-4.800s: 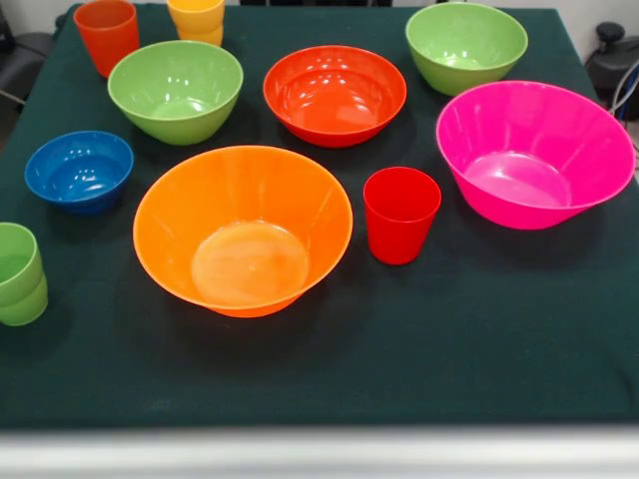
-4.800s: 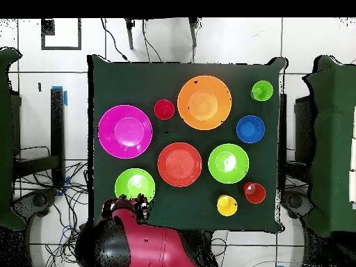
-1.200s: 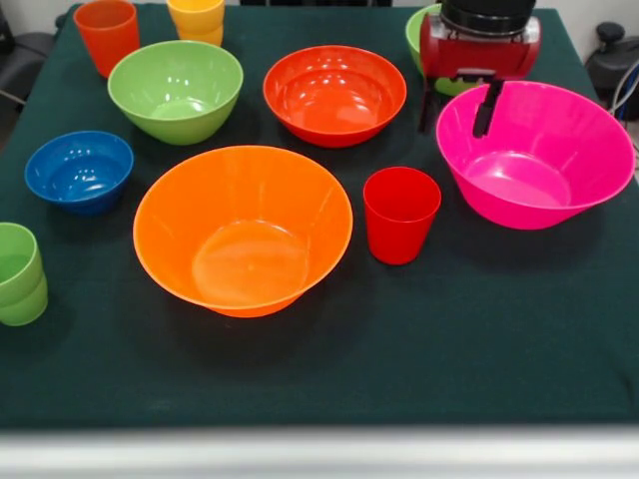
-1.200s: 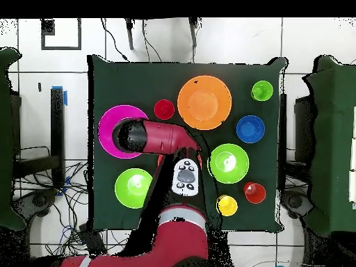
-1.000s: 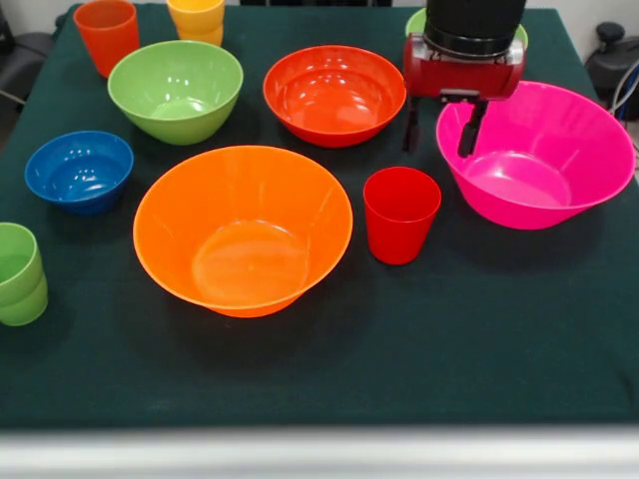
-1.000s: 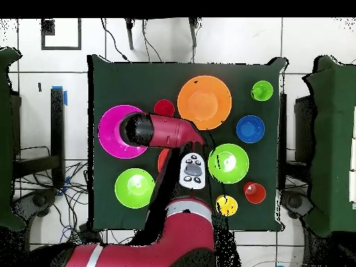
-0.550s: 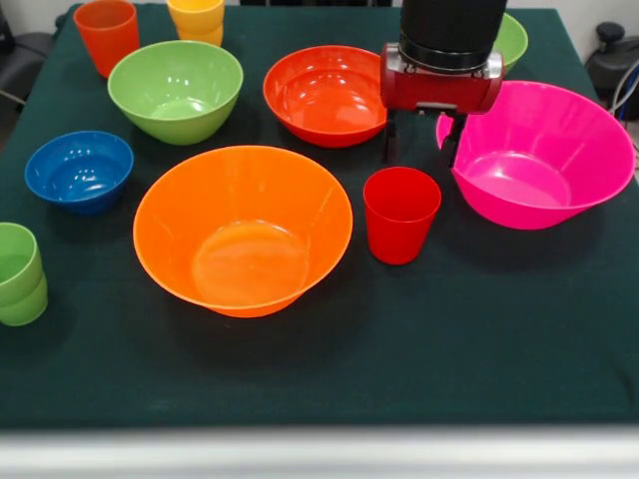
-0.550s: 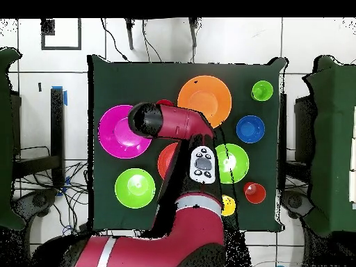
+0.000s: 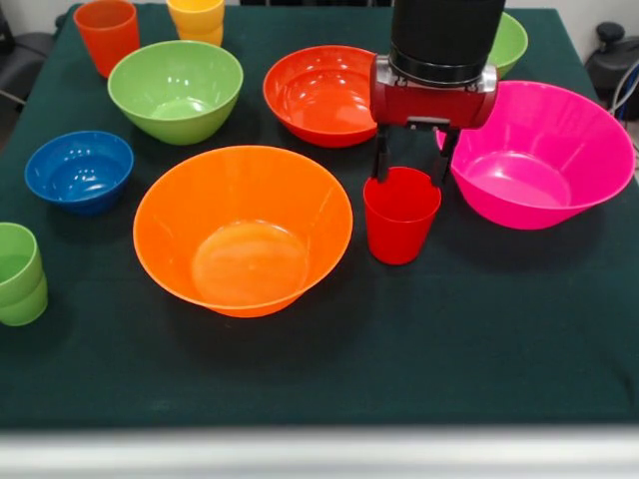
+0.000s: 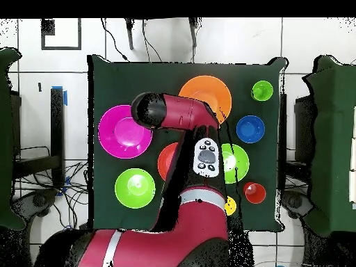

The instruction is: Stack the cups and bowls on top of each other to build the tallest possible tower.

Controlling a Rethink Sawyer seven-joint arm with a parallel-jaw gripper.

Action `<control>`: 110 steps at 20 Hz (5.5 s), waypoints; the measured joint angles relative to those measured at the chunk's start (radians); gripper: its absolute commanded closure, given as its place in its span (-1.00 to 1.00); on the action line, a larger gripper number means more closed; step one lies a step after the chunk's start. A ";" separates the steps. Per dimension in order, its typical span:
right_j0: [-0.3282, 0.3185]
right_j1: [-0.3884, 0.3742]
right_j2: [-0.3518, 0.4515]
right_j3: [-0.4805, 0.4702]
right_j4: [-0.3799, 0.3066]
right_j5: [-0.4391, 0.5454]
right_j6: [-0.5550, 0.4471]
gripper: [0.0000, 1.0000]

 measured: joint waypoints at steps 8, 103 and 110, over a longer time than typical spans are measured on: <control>0.000 0.021 0.000 -0.039 -0.001 0.031 0.000 -1.00; 0.098 0.219 -0.087 -0.232 -0.001 0.184 0.000 1.00; 0.103 0.180 -0.092 -0.233 -0.001 0.276 0.000 1.00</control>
